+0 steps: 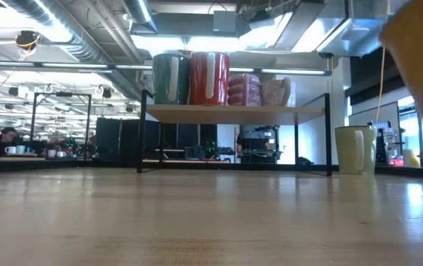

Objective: Place coffee mugs
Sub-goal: Put the yellow mug on the shelf

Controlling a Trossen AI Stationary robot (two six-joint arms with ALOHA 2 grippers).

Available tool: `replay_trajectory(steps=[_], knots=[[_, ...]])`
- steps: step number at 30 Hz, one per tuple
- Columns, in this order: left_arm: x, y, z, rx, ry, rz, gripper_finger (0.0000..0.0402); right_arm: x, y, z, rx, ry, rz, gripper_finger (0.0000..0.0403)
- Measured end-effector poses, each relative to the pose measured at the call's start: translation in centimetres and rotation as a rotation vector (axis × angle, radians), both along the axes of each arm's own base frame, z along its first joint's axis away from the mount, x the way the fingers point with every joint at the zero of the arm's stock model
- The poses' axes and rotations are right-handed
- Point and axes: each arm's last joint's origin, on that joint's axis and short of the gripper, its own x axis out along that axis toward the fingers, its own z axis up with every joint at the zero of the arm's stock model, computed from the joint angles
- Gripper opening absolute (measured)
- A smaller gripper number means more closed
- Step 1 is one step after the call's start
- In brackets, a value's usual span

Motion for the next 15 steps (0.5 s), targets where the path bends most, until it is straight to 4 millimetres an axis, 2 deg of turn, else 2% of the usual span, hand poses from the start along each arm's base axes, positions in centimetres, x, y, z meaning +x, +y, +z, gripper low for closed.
replay_trajectory(steps=[6, 10, 15], knots=[[0.2, -0.2, 0.4, -0.011, -0.037, -0.027, 0.0141, 0.2, -0.8, 3.0, -0.012, 0.007, 0.018, 0.0018], [0.2, -0.2, 0.7, 0.000, -0.061, -0.070, 0.0141, 1.1, -1.9, 4.7, -0.013, 0.009, -0.002, 0.0018], [-0.5, 0.7, 1.7, 0.002, -0.090, -0.113, 0.0141, 2.7, -3.9, 6.7, -0.007, 0.033, -0.040, 0.0018]])
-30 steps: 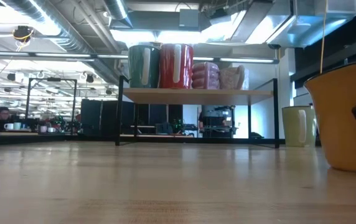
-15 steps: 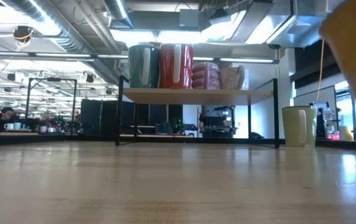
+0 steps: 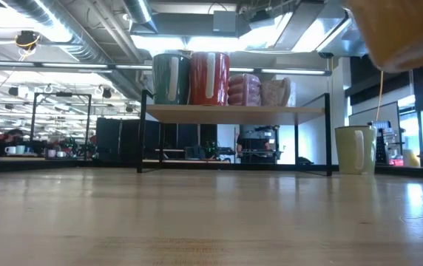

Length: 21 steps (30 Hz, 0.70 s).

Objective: Place coffee mugs
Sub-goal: Put the yellow mug on the shelf

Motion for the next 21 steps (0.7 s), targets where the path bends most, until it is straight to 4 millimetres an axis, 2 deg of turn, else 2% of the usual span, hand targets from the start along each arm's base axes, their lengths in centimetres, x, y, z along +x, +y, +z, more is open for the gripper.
replay_trajectory(steps=[7, 12, 16, 21], knots=[[-2.1, 2.3, 2.4, 0.034, -0.103, -0.036, 0.0141, 3.5, -3.8, 2.4, -0.040, 0.120, -0.018, 0.0018], [-3.2, 3.7, 3.5, 0.050, -0.155, -0.028, 0.0141, 7.8, -7.0, 2.9, -0.030, 0.279, 0.098, 0.0018], [-3.6, 4.3, 3.8, 0.077, -0.177, -0.027, 0.0141, 10.7, -9.5, 3.5, -0.084, 0.295, 0.160, 0.0018], [-3.7, 4.6, 4.0, 0.083, -0.184, -0.025, 0.0141, 13.2, -13.0, 4.7, -0.114, 0.291, 0.277, 0.0018]])
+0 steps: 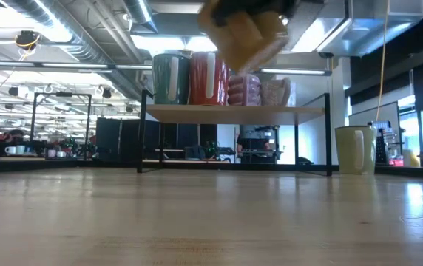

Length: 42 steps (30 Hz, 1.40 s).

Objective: Place coffee mugs
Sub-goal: Put the yellow mug on the shelf

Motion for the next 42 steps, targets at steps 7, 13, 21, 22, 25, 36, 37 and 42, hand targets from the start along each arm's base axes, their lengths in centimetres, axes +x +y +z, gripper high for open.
replay_trajectory(steps=[7, 13, 21, 22, 25, 36, 37, 42], knots=[[0.0, 0.0, 0.0, 0.009, -0.001, 0.000, 0.0141, -2.2, -4.6, 1.5, 0.027, -0.148, 0.061, 0.0018], [0.0, 0.0, 0.0, -0.010, 0.000, 0.007, 0.0141, -6.5, -8.0, 0.7, 0.130, -0.293, 0.149, 0.0018], [0.1, 0.0, 0.1, -0.012, -0.014, 0.024, 0.0141, -8.5, -12.0, -0.6, 0.177, -0.340, 0.190, 0.0018], [0.1, 0.0, 0.1, -0.011, -0.016, 0.030, 0.0141, -8.5, -12.4, -0.8, 0.173, -0.335, 0.199, 0.0018], [0.1, 0.1, 0.2, -0.010, -0.020, 0.039, 0.0141, -8.5, -13.6, -1.0, 0.166, -0.326, 0.226, 0.0018], [0.2, 0.1, 0.3, -0.013, -0.042, 0.065, 0.0141, -8.6, -17.6, -0.8, 0.133, -0.328, 0.271, 0.0018], [0.2, 0.1, 0.4, -0.016, -0.046, 0.066, 0.0141, -8.6, -17.8, -0.8, 0.133, -0.328, 0.276, 0.0018], [0.2, 0.1, 0.4, -0.014, -0.051, 0.076, 0.0141, -9.0, -18.1, -1.6, 0.134, -0.380, 0.298, 0.0018]])
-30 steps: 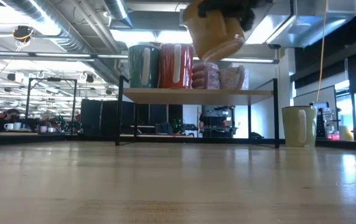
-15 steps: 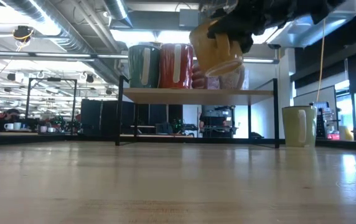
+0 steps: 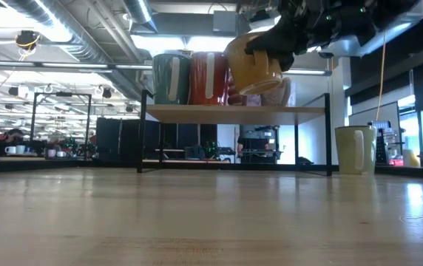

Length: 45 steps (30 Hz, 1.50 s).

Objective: Place coffee mugs
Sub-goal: Put the yellow mug on the shelf

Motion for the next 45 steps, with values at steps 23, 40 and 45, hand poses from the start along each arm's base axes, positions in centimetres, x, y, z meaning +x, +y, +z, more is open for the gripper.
replay_trajectory(steps=[23, 40, 45], knots=[[0.0, 0.1, 0.0, 0.004, -0.004, 0.026, 0.0141, -0.9, -1.6, -1.7, 0.014, -0.050, -0.019, 0.0018], [0.0, 0.1, 0.1, 0.002, -0.012, 0.035, 0.0141, -0.4, -2.6, -2.6, 0.015, -0.038, -0.013, 0.0018], [0.1, 0.1, 0.1, 0.001, -0.014, 0.035, 0.0141, -0.5, -3.0, -2.6, 0.030, -0.040, -0.025, 0.0018]])
